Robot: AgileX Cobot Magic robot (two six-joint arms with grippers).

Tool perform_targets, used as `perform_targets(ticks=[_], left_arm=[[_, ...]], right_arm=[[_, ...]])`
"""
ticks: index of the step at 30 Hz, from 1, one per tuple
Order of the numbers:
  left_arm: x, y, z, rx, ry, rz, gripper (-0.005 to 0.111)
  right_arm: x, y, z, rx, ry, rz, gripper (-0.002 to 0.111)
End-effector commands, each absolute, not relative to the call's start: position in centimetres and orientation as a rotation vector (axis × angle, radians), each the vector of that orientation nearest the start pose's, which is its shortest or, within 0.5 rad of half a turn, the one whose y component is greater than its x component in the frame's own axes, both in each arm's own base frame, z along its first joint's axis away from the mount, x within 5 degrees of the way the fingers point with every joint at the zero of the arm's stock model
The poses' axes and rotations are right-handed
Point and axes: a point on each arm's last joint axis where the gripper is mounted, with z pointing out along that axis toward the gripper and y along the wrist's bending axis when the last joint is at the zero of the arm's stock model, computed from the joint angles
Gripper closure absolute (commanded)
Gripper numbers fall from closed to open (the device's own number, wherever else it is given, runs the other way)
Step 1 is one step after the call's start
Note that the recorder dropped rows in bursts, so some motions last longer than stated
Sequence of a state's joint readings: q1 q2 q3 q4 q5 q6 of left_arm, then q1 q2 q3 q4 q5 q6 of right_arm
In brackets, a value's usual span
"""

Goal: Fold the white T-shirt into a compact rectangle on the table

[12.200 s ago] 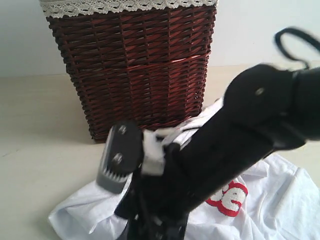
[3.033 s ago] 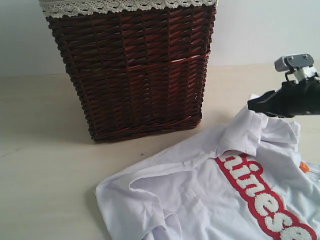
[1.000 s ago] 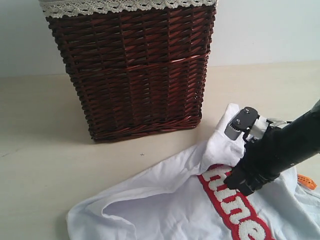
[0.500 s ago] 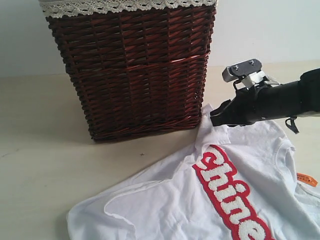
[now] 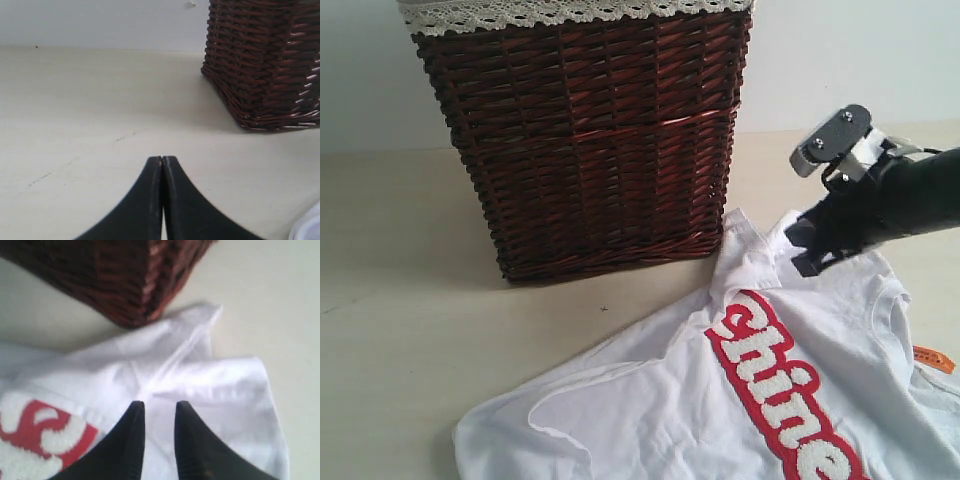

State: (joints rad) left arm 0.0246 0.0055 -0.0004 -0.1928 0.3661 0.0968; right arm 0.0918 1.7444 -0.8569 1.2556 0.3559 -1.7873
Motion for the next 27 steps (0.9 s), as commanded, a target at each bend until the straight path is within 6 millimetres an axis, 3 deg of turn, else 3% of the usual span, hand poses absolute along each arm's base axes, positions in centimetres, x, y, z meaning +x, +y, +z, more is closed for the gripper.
perform_targets(ticks=[1,8,12,15,22,26,27], left_arm=[[5.3,-0.5,18.1,-0.041,1.839,-0.106,0.107],[5.3,-0.5,18.1,-0.041,1.839,-0.106,0.107],[5.3,-0.5,18.1,-0.041,1.839,-0.106,0.107],[5.3,-0.5,18.1,-0.041,1.839,-0.106,0.107],[5.3,-0.5,18.1,-0.041,1.839,-0.106,0.107],[5.3,-0.5,18.1,-0.041,1.839,-0.106,0.107],[5.3,-0.5,18.1,-0.041,1.839,-0.106,0.107]], right_arm=[[32.8,2.6,12.6,-0.724,2.457,0.165,0.105],[33.5,1.0,7.3,-0.768,2.567,0.042,0.108],[35.0,-0.5,6.0,-0.645,2.587,-0.157,0.108],[35.4,-2.5,6.0,-0.507,2.597,-0.249,0.108],[34.6,-7.1,6.1,-0.272,2.646,-0.219,0.108],[34.4,-7.5,7.2,-0.264,2.628,-0.14,0.108],[34.5,-7.0,8.6,-0.239,2.597,-0.067,0.108]])
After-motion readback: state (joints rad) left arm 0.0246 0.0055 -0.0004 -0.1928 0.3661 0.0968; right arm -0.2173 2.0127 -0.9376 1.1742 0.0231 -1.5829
